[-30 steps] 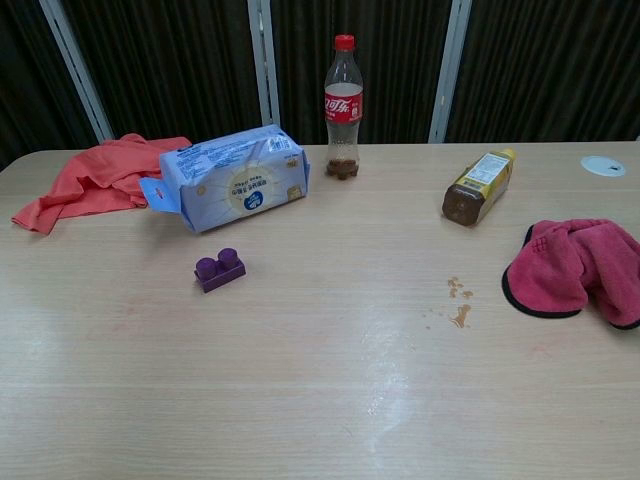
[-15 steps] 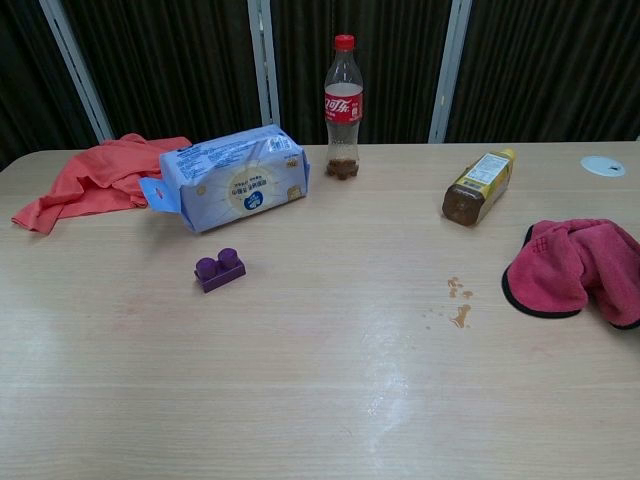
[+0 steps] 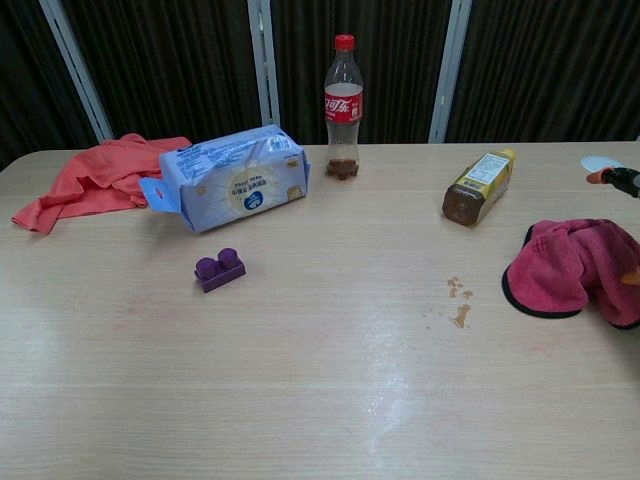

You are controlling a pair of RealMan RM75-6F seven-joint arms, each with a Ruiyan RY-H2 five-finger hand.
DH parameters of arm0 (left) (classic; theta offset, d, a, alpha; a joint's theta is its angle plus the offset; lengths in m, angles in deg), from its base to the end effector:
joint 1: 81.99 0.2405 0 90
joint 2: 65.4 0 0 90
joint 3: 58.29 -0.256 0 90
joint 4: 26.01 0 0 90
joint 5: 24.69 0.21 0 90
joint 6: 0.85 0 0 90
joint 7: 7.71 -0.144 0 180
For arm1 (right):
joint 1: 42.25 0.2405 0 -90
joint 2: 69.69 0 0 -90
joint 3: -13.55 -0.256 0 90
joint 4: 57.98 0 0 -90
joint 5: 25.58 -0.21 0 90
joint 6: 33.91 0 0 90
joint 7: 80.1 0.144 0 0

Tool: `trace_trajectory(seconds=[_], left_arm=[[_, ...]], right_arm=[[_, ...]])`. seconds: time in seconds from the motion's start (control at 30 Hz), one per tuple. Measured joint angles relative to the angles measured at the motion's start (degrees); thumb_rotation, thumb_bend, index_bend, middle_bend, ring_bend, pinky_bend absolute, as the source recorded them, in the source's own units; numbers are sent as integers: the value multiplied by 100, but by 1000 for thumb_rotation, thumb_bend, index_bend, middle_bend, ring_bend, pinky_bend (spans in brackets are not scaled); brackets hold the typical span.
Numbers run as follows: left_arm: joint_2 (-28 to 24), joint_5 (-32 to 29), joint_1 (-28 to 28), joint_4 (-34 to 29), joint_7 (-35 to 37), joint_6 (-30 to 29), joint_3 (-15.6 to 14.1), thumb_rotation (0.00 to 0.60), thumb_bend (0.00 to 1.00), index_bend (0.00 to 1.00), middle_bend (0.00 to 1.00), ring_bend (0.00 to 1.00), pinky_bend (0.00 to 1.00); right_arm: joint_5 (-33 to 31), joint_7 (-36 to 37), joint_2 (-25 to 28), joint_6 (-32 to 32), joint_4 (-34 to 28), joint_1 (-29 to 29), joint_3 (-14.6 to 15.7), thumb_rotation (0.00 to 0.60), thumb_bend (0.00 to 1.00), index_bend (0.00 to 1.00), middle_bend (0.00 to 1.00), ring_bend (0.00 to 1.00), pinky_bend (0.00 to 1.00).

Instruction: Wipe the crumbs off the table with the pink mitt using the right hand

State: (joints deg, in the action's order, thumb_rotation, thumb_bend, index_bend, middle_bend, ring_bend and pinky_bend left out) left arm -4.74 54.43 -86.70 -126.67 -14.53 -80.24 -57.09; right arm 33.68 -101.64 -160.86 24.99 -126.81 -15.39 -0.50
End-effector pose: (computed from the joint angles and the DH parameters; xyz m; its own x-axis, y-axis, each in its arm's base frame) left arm -0.3099 0.1700 0.1530 0.4059 0.1487 0.9017 0.9024 0.0907 -0.4212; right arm -0.2955 -0.3309 0.0226 0.4840 -0.2128 0.8488 -0.8584 0.0729 0.5077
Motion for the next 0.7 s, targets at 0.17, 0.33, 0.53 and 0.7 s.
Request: trace_trajectory(seconds=[0.17,0.33,0.53,0.7], left_arm=[[4,-30,-5,-7,-17,15,0,600,0,0,0,0,0],[-5,-83,-14,-28,-9,49,5,600,0,2,0,0,0],[-14,-118,-24,-43,3,79,5,600,0,14,0,0,0],[-12,-157,-34,-50,-9,101,11,600,0,24,0,0,0]], right_arm=[[-158,-17,-187,-163,235,145,-45,600,0,40,0,0,0],[-481,-139,-299,-387,474,309,-137,600,7,91,0,0,0],[-729,-233,-391,-534,740,454,-211,600,62,209,49,0,57],[-769,-185,-463,-548,795,483,-197,600,144,300,128,0,113]])
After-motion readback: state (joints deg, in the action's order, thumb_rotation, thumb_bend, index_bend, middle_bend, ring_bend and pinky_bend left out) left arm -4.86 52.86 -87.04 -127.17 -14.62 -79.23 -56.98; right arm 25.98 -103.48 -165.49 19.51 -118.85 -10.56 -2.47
